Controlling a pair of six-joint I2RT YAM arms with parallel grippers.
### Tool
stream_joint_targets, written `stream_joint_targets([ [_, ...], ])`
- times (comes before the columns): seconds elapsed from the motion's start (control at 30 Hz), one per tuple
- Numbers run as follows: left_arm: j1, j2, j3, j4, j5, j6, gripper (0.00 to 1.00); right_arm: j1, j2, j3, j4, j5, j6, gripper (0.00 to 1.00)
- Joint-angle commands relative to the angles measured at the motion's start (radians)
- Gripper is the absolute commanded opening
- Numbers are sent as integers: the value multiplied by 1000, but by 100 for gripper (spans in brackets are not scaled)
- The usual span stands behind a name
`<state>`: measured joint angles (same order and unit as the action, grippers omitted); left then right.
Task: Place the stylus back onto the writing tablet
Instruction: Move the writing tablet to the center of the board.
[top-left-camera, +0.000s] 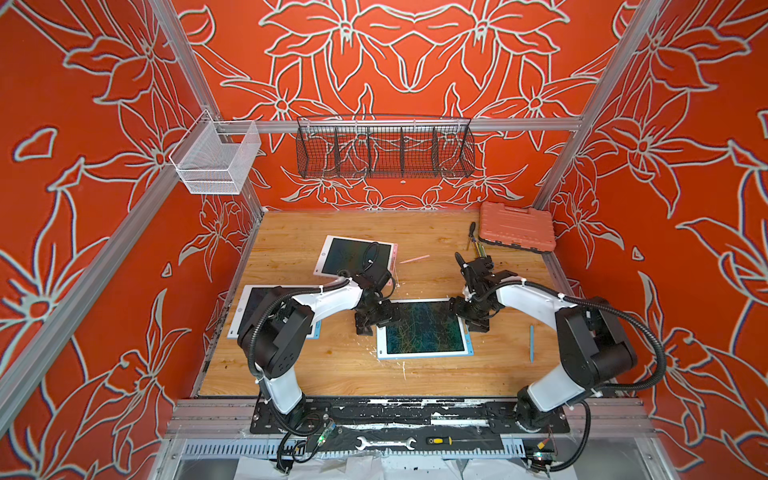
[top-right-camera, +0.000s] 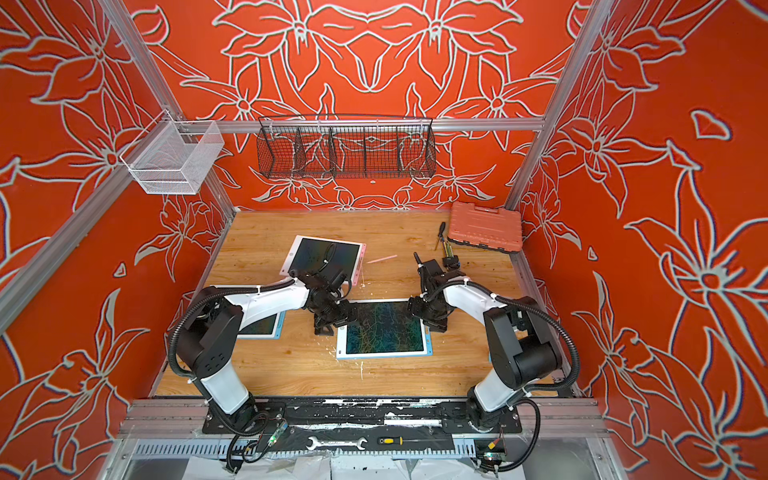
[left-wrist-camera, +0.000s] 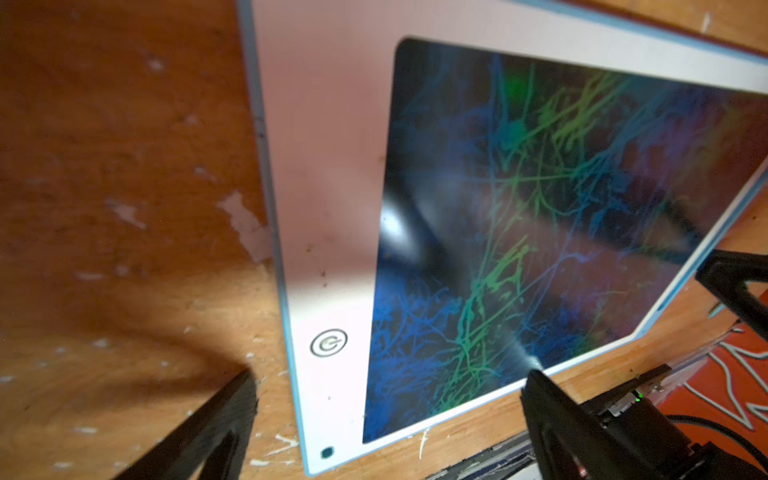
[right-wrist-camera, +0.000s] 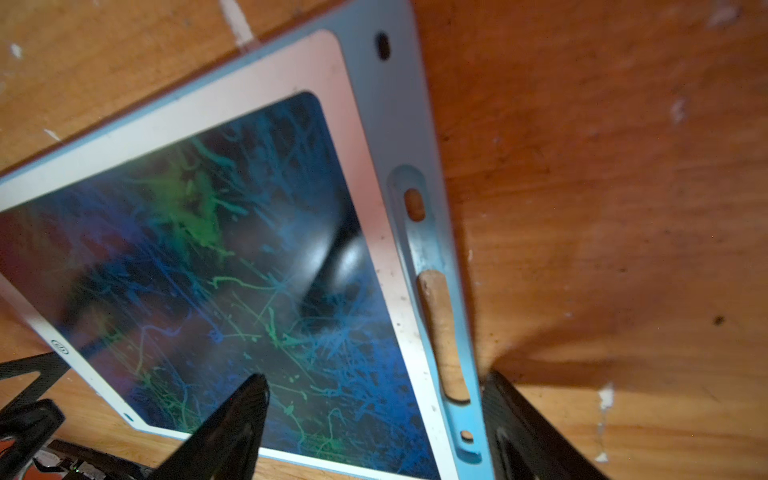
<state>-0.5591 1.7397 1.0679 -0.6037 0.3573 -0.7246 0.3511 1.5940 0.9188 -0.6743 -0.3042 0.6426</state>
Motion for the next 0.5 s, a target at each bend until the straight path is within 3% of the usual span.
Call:
stream_joint_targets([
  [0.0,25,0,-27,-11,-21,-4,98,6,17,37,4,6,31,84],
  [0.47,53,-21,-21,-24,-32,12,98,-10,58,131,-35,39,15,87],
])
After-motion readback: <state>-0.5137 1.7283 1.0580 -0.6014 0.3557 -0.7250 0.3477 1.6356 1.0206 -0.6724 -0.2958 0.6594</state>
